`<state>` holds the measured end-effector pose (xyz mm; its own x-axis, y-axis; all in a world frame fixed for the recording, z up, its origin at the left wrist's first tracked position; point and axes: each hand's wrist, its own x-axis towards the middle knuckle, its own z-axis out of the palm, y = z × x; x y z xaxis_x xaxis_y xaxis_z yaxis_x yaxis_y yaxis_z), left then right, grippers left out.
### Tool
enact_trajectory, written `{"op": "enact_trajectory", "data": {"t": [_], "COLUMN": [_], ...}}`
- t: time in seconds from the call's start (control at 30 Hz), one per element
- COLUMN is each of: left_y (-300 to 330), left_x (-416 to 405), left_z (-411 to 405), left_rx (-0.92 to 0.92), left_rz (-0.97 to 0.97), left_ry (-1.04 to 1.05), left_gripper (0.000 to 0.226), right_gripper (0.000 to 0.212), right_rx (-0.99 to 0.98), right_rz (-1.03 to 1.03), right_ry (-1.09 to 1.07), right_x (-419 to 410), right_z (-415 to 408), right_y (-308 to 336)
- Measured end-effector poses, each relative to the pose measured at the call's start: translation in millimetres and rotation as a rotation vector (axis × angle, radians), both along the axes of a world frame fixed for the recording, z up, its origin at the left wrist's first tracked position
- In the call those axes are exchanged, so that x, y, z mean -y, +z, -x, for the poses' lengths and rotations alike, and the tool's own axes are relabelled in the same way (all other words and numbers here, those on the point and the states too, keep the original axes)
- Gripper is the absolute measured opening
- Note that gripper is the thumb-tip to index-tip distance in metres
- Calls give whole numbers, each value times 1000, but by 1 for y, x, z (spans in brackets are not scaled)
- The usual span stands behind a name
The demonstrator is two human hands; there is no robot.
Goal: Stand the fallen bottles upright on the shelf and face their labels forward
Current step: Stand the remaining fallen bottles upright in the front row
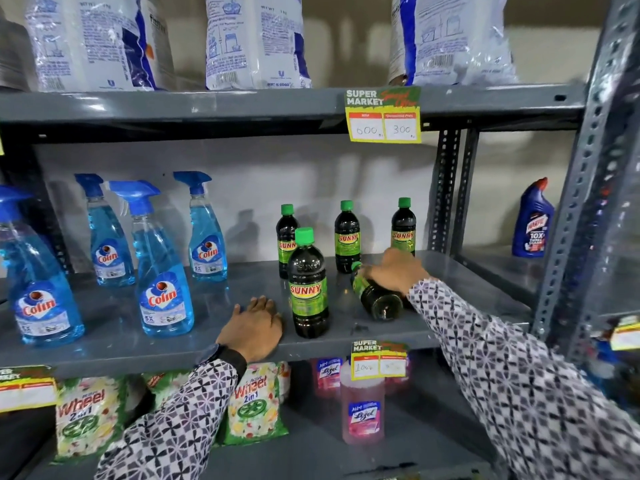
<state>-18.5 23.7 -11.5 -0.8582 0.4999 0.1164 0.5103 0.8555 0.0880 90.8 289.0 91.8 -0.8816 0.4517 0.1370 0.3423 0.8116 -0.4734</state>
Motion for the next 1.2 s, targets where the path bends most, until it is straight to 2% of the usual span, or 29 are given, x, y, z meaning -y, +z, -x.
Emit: {"op": "enact_trajectory", "data": {"t": [0.1, 0.23, 0.37, 0.5, 0.57, 0.67, 0.87, 1.0, 1.1, 1.2], "left_y": [-2, 0, 1, 4, 4, 2, -1, -2, -5, -7], "left_x": [0, -1, -1, -2, -2, -1, -2, -2, -2, -1], "left_z": [0, -6, -7, -7, -7, -6, -3, 0, 1, 5], "left_rx": [-17, -14, -9, -13, -14, -21, -43, -63, -82, -120], "left_rz": [9, -69, -69, -49, -46, -28, -18, 16, 44, 100], "left_ry": [-6, -4, -11, -10, -12, -12, -20, -21, -24, -42], "left_gripper": [63, 60, 60, 60, 61, 63, 61, 73, 71, 90], "right_gripper": [55, 59, 54, 57, 66, 82, 80, 80, 82, 78], "right_rx": [217, 235, 108, -195, -358, -474, -574, -593, -621, -614], "right_rz": [120, 355, 527, 665, 639, 570, 453, 418, 407, 508], "right_ry": [44, 0, 6, 79, 125, 180, 142, 128, 167, 218], "right_x": [-1, 1, -1, -1, 4, 13, 16, 10, 10, 5], "right_z": [8, 18, 18, 27, 29, 29, 32, 35, 37, 38], "right_y": [10, 8, 15, 21, 16, -5, -46, -58, -66, -77]}}
